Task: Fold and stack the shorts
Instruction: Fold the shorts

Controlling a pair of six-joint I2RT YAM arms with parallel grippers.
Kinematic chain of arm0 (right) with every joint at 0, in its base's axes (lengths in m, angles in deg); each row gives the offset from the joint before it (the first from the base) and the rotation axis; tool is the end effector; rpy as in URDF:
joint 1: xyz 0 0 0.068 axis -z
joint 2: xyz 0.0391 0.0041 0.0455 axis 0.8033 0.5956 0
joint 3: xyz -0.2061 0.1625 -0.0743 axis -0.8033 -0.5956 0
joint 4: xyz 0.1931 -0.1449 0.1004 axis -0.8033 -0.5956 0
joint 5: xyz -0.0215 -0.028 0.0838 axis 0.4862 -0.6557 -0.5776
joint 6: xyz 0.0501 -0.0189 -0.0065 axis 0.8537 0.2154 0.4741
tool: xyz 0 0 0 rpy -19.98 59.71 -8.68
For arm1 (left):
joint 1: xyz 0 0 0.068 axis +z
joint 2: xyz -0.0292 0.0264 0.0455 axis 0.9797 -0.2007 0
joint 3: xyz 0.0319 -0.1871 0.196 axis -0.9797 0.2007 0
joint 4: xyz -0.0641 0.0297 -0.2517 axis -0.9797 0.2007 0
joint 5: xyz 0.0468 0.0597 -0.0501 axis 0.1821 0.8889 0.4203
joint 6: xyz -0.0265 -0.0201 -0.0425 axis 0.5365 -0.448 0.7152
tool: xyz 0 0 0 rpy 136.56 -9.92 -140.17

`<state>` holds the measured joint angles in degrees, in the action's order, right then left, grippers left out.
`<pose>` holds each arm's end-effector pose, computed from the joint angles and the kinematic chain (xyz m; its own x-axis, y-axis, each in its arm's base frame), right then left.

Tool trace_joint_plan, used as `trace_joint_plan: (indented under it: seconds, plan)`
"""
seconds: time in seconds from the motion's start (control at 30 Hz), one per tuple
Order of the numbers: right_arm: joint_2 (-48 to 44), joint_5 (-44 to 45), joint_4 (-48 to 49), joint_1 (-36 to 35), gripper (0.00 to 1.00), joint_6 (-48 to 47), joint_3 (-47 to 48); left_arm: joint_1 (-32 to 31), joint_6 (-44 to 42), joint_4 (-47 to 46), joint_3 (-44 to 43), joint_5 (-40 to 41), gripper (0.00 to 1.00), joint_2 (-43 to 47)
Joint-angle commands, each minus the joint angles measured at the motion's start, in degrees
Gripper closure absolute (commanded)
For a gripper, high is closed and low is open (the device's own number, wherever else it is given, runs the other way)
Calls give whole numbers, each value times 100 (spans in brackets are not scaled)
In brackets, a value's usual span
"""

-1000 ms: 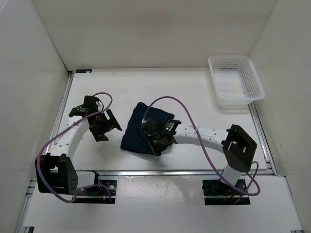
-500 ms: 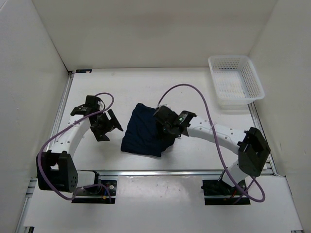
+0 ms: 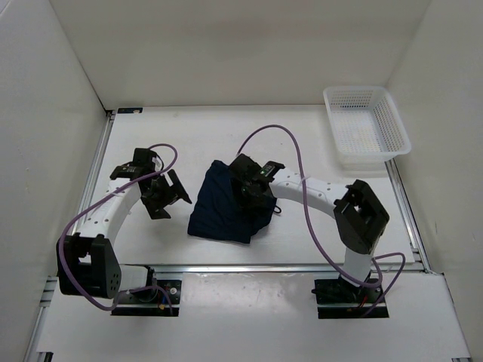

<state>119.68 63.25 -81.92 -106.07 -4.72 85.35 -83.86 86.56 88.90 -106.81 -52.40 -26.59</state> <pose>0.2354 0.2991 0.2267 -0.8513 -0.2279 -0.4725 -0.3312 0.9320 0.1473 0.2287 -0.0307 0.2370 -0.8730 -0.4795 -0.0889 -0.4217 0.8339 -0.3562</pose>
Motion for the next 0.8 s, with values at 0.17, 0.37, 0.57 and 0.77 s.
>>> trace_joint_plan:
  seconds: [0.17, 0.37, 0.57, 0.77]
  plan:
    - [213, -146, 227, -11, 47, 93, 85, -28, -79, -63, 27, -88, 5, 210]
    - [57, 38, 280, -11, 100, 15, 85, -28, -79, -63, 27, -35, 5, 210]
    - [-980, 741, 79, -11, 100, -249, -30, -28, -79, -63, 27, -88, 5, 210]
    - [-1728, 962, -317, 94, 100, -302, -538, -28, -193, -63, -148, -202, 5, 157]
